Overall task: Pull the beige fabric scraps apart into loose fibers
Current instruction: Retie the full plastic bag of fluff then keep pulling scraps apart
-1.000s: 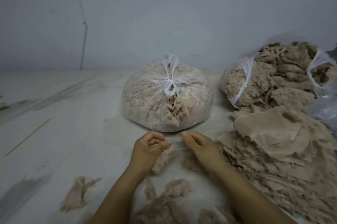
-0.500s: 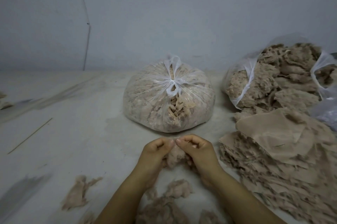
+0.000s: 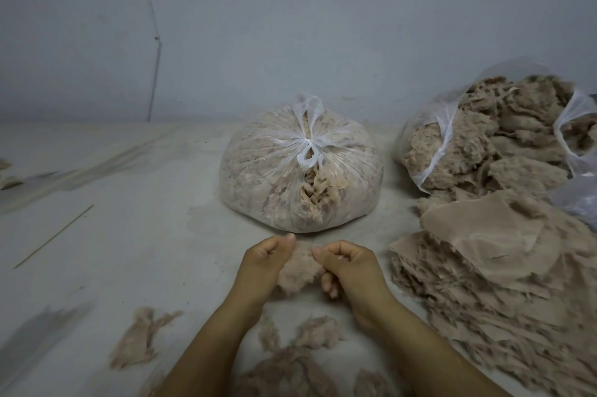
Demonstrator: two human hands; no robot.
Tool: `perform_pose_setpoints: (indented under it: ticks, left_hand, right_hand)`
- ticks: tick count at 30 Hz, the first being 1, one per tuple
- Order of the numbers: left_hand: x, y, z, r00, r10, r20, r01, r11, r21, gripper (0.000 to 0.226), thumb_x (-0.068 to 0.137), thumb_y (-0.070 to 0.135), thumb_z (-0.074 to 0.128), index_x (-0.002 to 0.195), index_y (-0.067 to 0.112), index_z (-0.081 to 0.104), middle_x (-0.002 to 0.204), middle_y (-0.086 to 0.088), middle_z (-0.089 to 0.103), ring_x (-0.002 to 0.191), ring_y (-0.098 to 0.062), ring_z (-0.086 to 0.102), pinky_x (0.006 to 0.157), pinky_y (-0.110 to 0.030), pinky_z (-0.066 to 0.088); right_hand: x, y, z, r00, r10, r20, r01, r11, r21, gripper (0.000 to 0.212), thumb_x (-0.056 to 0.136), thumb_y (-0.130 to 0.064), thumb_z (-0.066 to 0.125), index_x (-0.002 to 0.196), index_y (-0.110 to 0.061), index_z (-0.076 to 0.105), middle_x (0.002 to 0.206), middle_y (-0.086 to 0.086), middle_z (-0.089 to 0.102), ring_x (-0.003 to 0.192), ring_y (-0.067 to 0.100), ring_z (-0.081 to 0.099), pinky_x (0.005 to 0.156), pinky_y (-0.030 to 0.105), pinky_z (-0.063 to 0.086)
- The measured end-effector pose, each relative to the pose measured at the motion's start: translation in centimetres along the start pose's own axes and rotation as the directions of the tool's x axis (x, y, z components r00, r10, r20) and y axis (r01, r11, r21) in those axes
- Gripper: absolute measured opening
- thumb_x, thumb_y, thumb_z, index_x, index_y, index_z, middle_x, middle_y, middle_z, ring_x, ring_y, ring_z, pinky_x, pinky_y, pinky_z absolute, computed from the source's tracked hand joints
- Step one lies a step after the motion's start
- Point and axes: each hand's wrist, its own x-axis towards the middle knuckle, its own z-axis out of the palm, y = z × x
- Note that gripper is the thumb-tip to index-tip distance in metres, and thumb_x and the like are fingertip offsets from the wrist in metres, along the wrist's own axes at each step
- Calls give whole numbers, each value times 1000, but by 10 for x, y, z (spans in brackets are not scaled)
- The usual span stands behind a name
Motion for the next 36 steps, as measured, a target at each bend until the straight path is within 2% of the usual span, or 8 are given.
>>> perform_pose_setpoints:
  ticks: [3, 7, 15, 17, 22, 29, 33, 36]
  left_hand:
    - [0, -2, -6, 993, 79, 93, -76, 996, -36, 29, 81, 37, 67, 106, 25, 59, 102, 9, 64, 93, 1, 61, 80, -17, 48]
    - [-5, -12, -5, 901, 234, 365, -345, 897, 277, 73, 73, 31, 72, 137, 26, 36, 138, 16, 42, 128, 7, 39, 103, -14, 36]
    - [-9, -14, 6, 929, 109, 354, -199, 953, 230, 64, 75, 5, 77, 125, 32, 48, 122, 16, 58, 109, 3, 59, 89, -16, 49]
    - [-9, -12, 8, 969, 120, 217, -167, 963, 212, 42, 85, -2, 64, 114, 27, 56, 110, 4, 66, 93, 2, 65, 76, -13, 51]
    - [1, -2, -5, 992, -108, 68, 117, 981, -154, 30, 89, -15, 43, 103, 4, 61, 64, -7, 64, 52, -12, 59, 50, -20, 50]
    - [3, 2, -12, 974, -177, 139, 204, 954, -221, 28, 88, -16, 42, 97, 5, 57, 63, -8, 64, 48, -14, 55, 46, -22, 49]
    - [2, 4, -15, 979, -164, 121, 184, 968, -168, 23, 92, -4, 43, 95, 11, 60, 77, -13, 67, 61, -19, 64, 52, -28, 54]
    - [1, 2, -8, 985, -164, 47, 168, 981, -94, 17, 96, 4, 45, 94, 10, 60, 78, -12, 67, 61, -19, 65, 55, -29, 56]
  right_hand:
    - [2, -4, -1, 992, 122, -32, -114, 976, 186, 10, 88, -7, 64, 81, -3, 59, 48, 3, 56, 35, 7, 45, 35, 17, 36]
    - [5, -8, -6, 974, 227, -25, -197, 893, 405, 5, 89, 1, 59, 85, -1, 57, 51, 6, 58, 37, 7, 50, 35, 14, 42]
    - [5, -8, -4, 952, 298, 65, -286, 797, 532, 5, 93, 7, 51, 94, 5, 55, 66, 18, 69, 55, 15, 69, 45, 18, 52]
    - [3, -8, -3, 952, 294, 91, -298, 812, 502, 4, 92, 6, 52, 94, 4, 55, 67, 18, 69, 56, 16, 69, 45, 18, 52]
    - [6, -8, -5, 979, 196, -60, -174, 948, 265, 4, 92, -1, 58, 93, -4, 55, 55, 7, 65, 40, 9, 56, 39, 17, 46]
    - [15, -6, -22, 912, -136, -388, 140, 990, -18, 13, 93, -5, 53, 82, -11, 57, 53, -3, 60, 38, 7, 47, 38, 21, 36]
    - [18, -4, -38, 907, -321, -272, 97, 789, -607, 15, 89, -14, 60, 77, -18, 68, 73, -7, 67, 69, 11, 61, 65, 26, 46]
    - [16, -6, -42, 984, -144, -108, 1, 604, -797, 17, 87, -14, 60, 75, -12, 71, 74, -1, 70, 69, 16, 64, 65, 29, 52]
